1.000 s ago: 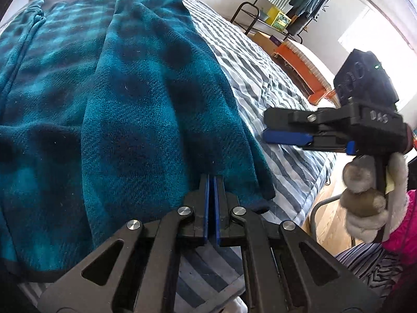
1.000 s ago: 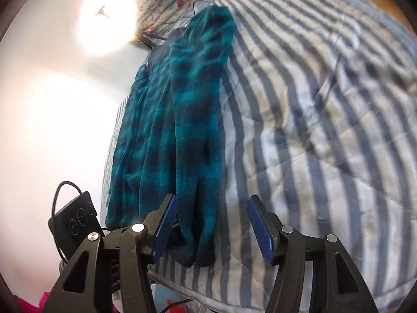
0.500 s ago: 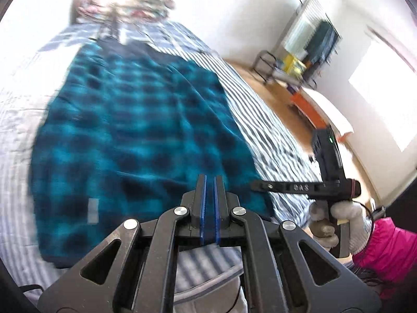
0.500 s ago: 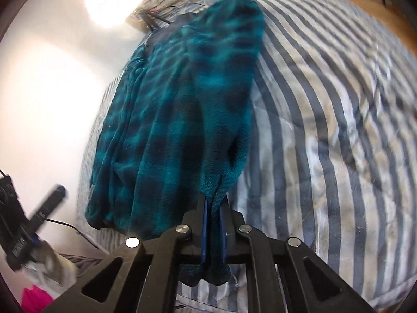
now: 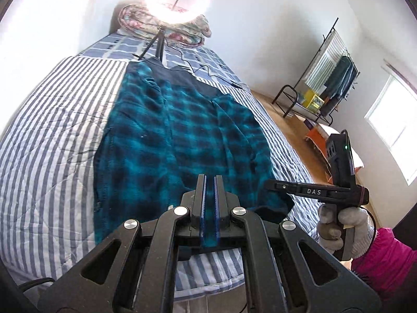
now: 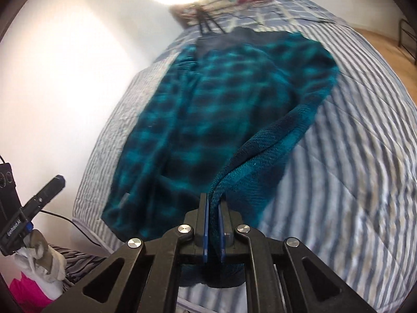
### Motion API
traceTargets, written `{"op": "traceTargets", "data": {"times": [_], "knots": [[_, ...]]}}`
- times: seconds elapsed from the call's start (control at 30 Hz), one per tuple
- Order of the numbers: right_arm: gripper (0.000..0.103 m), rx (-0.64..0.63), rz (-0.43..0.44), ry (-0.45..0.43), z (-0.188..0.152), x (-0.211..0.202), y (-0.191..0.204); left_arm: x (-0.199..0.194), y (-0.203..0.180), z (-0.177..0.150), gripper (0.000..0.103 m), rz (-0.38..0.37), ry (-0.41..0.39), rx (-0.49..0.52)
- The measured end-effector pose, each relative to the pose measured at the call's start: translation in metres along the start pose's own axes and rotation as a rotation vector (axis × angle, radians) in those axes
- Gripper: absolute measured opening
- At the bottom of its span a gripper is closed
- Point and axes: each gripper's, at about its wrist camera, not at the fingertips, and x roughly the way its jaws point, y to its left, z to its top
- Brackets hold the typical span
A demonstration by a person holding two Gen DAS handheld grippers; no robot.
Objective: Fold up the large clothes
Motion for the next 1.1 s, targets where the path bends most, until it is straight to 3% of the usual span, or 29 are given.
{"op": "traceTargets", "data": {"times": [0.27, 0.63, 0.77, 0.83, 0.93, 0.97, 1.03, 1.07, 1.1], "knots": [[0.004, -0.194, -0.001, 0.078, 0.016, 0.053, 0.066, -0.007, 0.021, 0.0, 0.002, 0.014, -0.009, -0.056], [0.004, -0.289, -0.031, 0.224, 0.015, 0.139, 0.09, 0.004, 0.047, -0.001, 0.002, 0.036, 0.028, -0.139], [0.019, -0.217, 0.094, 0.23, 0.02, 0.124, 0.073, 0.016, 0.047, 0.0, 0.002, 0.03, 0.056, -0.15], [0.039, -0.208, 0.14, 0.224, 0.022, 0.109, 0.066, 0.025, 0.044, 0.0, 0.002, 0.024, 0.071, -0.154], [0.045, -0.223, 0.165, 0.199, 0.023, 0.079, 0.057, 0.038, 0.036, 0.002, 0.002, 0.001, 0.096, -0.156], [0.046, -0.222, 0.172, 0.19, 0.025, 0.07, 0.054, 0.044, 0.033, 0.003, 0.006, -0.011, 0.109, -0.153], [0.054, -0.207, 0.198, 0.165, 0.029, 0.05, 0.044, 0.054, 0.025, 0.004, 0.031, -0.026, 0.126, -0.143], [0.056, -0.199, 0.205, 0.158, 0.031, 0.043, 0.04, 0.058, 0.022, 0.004, 0.049, -0.034, 0.126, -0.144], [0.058, -0.19, 0.211, 0.146, 0.034, 0.034, 0.032, 0.063, 0.02, 0.004, 0.053, -0.047, 0.133, -0.146]]}}
